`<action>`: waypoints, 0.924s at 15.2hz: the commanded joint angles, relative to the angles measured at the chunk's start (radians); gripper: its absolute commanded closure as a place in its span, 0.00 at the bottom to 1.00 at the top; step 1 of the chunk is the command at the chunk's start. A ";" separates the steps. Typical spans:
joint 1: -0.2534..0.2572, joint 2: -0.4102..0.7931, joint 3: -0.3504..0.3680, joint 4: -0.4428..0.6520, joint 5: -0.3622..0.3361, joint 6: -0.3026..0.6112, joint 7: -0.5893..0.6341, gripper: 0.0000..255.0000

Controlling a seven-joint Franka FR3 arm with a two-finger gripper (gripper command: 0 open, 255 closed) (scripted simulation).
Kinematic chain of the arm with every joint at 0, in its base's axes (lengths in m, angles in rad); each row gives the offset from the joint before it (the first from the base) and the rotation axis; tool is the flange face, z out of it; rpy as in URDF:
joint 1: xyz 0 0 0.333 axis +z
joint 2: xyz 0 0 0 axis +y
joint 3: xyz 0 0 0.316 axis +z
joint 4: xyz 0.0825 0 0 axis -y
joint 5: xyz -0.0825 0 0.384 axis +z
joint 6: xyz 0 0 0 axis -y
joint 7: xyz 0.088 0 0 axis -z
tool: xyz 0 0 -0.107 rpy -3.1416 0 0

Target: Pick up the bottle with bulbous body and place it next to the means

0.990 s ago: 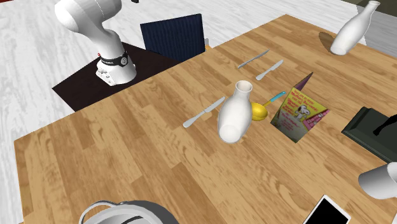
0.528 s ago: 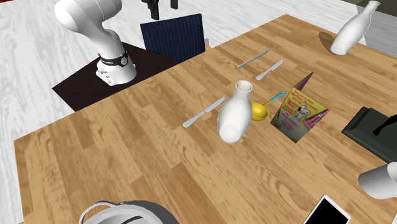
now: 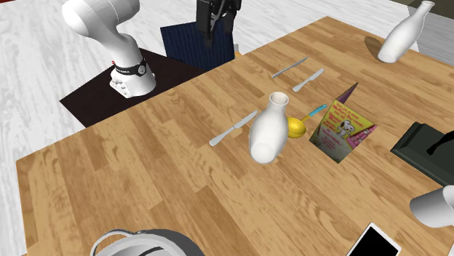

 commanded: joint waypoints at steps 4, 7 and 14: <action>-0.014 0.214 -0.021 0.201 0.018 0.007 -0.031 0.00; -0.023 0.339 -0.029 0.333 0.033 -0.004 -0.046 0.00; -0.054 0.665 -0.036 0.737 0.072 -0.092 -0.073 0.00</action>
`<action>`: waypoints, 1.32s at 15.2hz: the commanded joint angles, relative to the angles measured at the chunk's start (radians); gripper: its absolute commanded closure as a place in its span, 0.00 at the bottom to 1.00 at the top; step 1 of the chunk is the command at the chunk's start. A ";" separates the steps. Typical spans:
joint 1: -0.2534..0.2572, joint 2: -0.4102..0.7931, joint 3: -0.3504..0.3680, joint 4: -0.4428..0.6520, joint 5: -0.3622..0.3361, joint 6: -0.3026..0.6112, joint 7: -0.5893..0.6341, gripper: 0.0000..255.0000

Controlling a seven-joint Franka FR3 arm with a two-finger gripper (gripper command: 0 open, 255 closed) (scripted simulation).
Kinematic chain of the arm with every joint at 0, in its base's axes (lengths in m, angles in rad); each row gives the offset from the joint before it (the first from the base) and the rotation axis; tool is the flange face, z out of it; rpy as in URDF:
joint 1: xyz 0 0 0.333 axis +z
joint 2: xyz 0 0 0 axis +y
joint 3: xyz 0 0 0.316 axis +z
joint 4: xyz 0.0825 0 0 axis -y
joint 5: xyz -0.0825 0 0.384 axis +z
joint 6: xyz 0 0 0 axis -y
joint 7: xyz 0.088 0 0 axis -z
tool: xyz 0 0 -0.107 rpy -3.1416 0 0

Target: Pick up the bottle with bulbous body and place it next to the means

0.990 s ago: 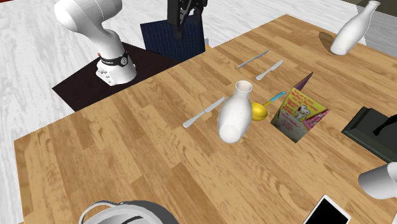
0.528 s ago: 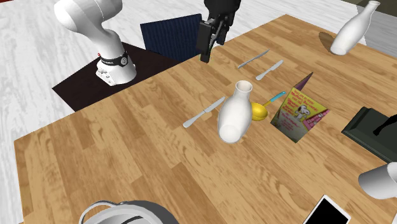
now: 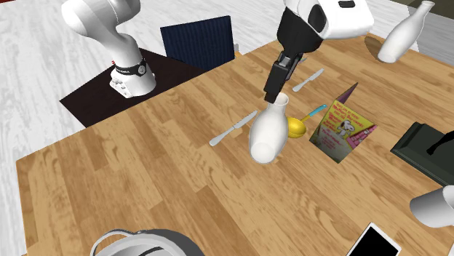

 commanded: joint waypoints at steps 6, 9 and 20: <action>-0.007 0.085 0.001 0.039 0.010 0.043 -0.005 0.00; -0.006 0.082 0.001 -0.001 0.010 0.080 -0.005 0.00; -0.006 0.082 0.001 0.000 0.010 0.079 -0.005 1.00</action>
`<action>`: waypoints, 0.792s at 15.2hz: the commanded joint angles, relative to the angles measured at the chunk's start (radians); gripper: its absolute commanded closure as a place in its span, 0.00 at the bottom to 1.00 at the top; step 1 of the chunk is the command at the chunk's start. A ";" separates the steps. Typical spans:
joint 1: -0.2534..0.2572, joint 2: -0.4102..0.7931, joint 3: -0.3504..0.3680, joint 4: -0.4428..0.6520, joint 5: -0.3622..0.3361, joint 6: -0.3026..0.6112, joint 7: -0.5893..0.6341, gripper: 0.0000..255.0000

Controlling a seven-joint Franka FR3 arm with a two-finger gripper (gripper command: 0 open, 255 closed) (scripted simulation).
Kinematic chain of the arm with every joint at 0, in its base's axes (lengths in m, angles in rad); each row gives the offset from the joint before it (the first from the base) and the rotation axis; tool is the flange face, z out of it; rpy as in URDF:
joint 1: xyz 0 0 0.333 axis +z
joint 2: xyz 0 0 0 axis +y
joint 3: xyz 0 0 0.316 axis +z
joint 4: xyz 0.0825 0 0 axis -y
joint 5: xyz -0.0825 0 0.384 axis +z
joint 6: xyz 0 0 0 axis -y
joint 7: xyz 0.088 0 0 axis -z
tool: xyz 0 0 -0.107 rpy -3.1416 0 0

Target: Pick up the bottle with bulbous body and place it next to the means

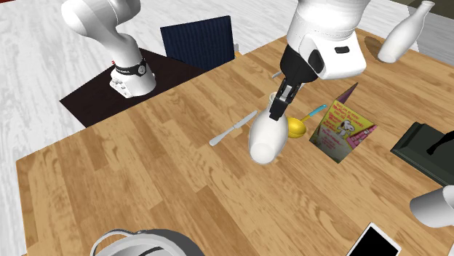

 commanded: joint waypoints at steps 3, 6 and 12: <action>0.000 0.000 0.000 0.000 0.000 0.000 0.000 1.00; 0.000 0.000 0.000 0.000 0.000 0.000 0.000 1.00; -0.001 -0.004 0.000 0.074 -0.001 -0.078 0.002 1.00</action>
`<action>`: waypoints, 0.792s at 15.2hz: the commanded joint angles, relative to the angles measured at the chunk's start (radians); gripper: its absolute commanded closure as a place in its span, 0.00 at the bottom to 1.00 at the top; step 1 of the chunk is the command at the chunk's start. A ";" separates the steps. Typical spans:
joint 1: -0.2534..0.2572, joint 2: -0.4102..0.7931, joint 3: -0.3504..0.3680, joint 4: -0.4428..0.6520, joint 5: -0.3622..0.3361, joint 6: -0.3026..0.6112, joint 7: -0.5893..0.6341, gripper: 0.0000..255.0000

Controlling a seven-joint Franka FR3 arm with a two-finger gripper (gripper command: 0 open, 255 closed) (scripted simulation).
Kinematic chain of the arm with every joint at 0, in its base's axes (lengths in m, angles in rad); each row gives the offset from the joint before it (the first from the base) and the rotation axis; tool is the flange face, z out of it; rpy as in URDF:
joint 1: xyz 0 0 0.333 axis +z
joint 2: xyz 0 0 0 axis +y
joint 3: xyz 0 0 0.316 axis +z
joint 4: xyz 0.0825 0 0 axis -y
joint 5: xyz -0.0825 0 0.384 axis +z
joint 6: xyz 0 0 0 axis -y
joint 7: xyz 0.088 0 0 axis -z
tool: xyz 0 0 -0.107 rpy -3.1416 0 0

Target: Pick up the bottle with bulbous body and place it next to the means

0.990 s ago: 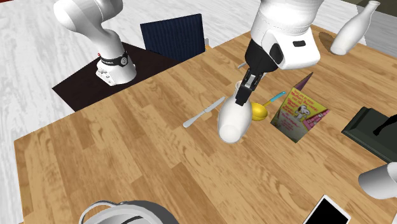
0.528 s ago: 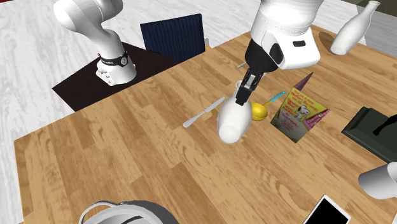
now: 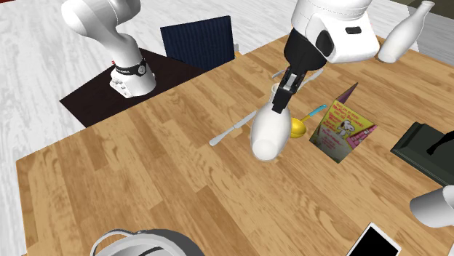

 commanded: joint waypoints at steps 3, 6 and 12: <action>0.000 -0.003 0.000 0.048 0.000 -0.051 0.002 1.00; -0.001 0.002 0.000 0.096 0.000 -0.094 0.003 1.00; 0.012 0.014 0.005 0.183 0.000 -0.168 0.024 1.00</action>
